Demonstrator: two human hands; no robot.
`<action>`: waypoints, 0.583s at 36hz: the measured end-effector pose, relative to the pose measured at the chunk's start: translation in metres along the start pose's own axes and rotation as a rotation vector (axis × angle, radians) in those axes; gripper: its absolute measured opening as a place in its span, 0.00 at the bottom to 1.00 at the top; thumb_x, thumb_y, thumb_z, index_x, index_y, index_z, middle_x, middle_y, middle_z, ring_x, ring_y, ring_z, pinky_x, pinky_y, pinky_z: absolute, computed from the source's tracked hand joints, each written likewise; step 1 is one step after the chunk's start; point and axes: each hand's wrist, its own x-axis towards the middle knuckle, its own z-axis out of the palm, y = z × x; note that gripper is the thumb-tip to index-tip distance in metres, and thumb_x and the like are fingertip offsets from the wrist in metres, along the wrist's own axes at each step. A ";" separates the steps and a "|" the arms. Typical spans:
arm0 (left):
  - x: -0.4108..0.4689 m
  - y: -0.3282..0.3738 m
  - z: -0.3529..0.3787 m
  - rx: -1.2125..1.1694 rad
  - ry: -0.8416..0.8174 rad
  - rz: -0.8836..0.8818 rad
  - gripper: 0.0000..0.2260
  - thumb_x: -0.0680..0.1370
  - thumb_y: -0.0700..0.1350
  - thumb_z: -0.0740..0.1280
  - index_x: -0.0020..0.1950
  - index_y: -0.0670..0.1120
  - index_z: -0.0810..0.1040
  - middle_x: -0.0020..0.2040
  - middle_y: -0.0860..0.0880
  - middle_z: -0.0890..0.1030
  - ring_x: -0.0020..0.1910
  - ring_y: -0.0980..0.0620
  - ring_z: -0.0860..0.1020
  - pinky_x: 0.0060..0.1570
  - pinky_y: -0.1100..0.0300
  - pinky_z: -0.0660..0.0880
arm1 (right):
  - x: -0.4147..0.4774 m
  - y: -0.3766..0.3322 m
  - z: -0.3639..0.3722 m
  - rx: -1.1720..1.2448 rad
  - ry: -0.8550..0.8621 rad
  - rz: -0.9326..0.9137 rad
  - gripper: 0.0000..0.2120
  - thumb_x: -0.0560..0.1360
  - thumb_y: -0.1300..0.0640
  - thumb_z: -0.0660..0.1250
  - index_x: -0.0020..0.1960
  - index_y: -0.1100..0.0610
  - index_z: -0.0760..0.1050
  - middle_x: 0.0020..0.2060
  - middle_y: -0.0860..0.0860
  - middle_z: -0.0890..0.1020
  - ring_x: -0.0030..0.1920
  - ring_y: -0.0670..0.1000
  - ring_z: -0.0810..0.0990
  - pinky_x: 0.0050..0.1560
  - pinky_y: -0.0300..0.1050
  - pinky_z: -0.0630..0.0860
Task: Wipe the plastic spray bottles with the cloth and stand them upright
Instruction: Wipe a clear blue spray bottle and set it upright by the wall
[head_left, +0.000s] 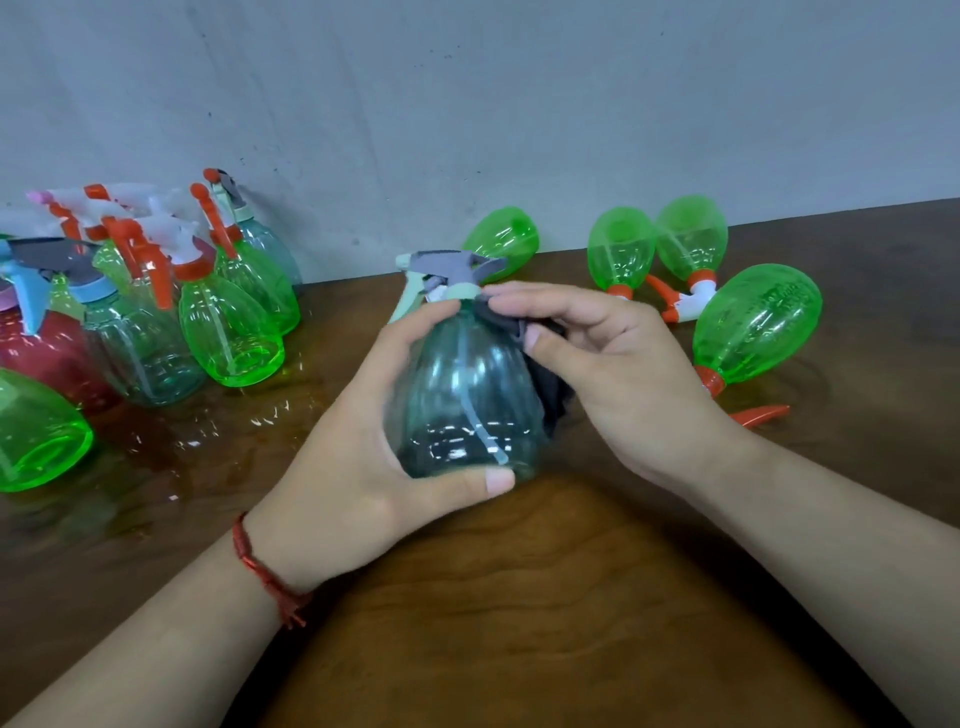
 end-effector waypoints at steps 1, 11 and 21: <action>0.000 0.001 0.000 -0.075 -0.015 0.003 0.47 0.68 0.38 0.82 0.83 0.47 0.63 0.77 0.50 0.75 0.74 0.47 0.77 0.71 0.51 0.77 | 0.000 0.000 0.000 0.085 0.016 0.016 0.16 0.82 0.73 0.64 0.60 0.59 0.84 0.64 0.54 0.85 0.70 0.51 0.80 0.76 0.50 0.72; 0.004 -0.006 -0.009 0.329 -0.081 0.017 0.51 0.67 0.48 0.87 0.83 0.54 0.62 0.77 0.60 0.72 0.75 0.54 0.75 0.75 0.53 0.72 | -0.003 -0.002 0.001 -0.109 -0.037 -0.059 0.18 0.80 0.77 0.64 0.58 0.59 0.85 0.61 0.53 0.86 0.67 0.49 0.82 0.70 0.44 0.76; 0.007 -0.017 -0.010 0.390 0.238 -0.082 0.50 0.65 0.59 0.85 0.82 0.59 0.64 0.75 0.55 0.74 0.72 0.57 0.76 0.74 0.53 0.73 | -0.012 -0.004 0.007 -0.505 -0.186 -0.244 0.18 0.78 0.75 0.68 0.57 0.56 0.88 0.60 0.45 0.87 0.65 0.49 0.82 0.69 0.51 0.77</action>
